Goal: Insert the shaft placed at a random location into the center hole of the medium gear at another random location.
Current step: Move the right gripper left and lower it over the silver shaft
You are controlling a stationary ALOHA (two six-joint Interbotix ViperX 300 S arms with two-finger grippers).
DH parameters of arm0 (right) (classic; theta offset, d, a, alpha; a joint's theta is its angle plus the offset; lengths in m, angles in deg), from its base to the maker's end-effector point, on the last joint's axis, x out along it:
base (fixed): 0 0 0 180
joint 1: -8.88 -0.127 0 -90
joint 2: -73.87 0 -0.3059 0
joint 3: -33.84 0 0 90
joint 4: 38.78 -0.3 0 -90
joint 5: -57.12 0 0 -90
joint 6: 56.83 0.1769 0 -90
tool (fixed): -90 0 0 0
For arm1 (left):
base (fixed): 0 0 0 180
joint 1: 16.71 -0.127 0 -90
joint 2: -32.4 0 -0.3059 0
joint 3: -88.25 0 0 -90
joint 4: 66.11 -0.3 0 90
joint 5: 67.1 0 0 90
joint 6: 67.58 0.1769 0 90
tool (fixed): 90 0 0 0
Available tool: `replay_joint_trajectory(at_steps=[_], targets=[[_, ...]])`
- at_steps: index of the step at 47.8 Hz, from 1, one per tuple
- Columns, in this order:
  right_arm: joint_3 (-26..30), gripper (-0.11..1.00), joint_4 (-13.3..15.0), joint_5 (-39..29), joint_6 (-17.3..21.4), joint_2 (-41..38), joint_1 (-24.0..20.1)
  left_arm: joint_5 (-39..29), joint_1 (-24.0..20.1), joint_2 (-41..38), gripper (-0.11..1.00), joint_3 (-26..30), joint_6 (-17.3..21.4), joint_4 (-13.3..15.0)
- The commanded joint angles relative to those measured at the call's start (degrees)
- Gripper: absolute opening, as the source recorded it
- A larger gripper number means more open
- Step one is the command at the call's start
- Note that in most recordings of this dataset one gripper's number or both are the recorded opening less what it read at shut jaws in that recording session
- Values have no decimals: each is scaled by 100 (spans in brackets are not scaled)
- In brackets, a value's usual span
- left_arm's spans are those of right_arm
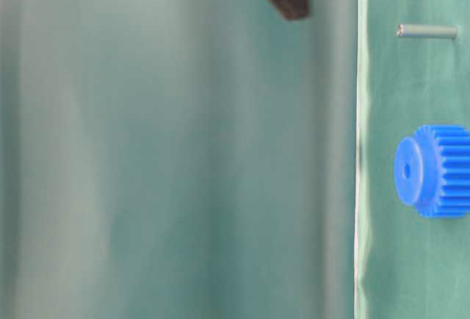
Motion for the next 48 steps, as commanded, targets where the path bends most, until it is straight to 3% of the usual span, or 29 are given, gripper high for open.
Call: replay_joint_trajectory(at_steps=[1, 17, 29, 43, 48], targets=[[141, 81, -9, 299, -53, -334, 123, 26, 9, -44, 0, 141, -9, -9], [272, 81, -149, 905, -44, -1547, 149, 26, 9, -62, 0, 132, -9, -18], [360, 80, -202, 1090, -53, -1942, 149, 26, 9, -70, 0, 123, -9, -9], [334, 68, -211, 1099, -44, -1942, 149, 26, 9, -79, 0, 132, -9, -9], [316, 55, -193, 1063, -53, -1942, 149, 18, 9, -79, 0, 123, -9, -9]])
